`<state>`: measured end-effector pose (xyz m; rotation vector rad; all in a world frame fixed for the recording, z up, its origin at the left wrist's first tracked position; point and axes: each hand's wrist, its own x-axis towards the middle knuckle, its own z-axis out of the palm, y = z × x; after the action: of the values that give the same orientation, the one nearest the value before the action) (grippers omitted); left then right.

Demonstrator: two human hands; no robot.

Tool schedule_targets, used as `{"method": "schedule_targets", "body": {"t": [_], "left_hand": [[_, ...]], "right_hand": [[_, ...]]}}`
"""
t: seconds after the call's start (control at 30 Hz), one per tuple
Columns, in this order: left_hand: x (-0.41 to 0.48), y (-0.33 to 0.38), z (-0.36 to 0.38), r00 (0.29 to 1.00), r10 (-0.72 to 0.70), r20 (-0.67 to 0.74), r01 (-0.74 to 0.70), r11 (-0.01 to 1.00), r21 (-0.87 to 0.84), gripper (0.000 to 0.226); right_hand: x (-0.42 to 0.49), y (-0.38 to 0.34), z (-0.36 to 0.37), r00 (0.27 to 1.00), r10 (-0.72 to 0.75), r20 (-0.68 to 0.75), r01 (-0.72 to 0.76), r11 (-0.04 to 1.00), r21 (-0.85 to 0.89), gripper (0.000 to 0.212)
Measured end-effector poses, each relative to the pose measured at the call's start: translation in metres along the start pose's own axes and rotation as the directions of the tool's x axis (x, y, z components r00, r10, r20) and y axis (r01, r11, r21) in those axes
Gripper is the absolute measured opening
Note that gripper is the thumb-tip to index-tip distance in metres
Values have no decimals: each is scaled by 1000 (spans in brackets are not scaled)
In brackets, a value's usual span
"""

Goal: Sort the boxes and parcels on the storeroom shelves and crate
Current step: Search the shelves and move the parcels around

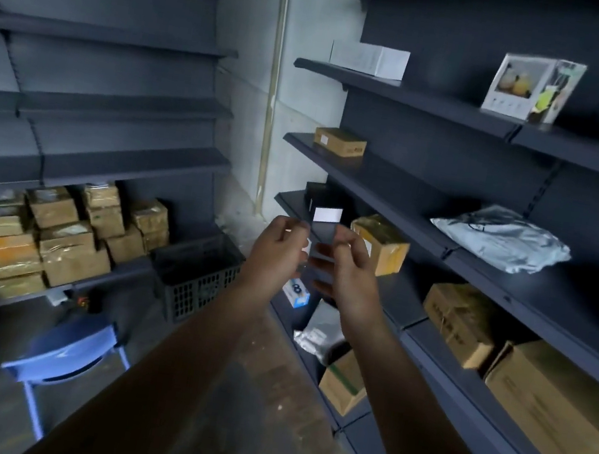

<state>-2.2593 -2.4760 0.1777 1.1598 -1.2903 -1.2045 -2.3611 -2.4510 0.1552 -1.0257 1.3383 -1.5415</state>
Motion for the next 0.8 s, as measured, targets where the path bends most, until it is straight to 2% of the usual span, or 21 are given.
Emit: {"method": "schedule_targets", "body": {"t": [0.43,0.63,0.8], "left_hand": [[294,-10,-50,982,27,189,-18,999,-48,14],[403,-19,-40,955,19,295,-11,999,-31,17],[495,-30,-22,944,22,330,-20,1000,-10,21]], "right_hand": [[247,12,114,978,-86,-190,72,994,-79,15],[350,21,131,956,-106,-272,76,990,-119,11],[439,38,132,943,-105,-316,71,991,-117,19]]}}
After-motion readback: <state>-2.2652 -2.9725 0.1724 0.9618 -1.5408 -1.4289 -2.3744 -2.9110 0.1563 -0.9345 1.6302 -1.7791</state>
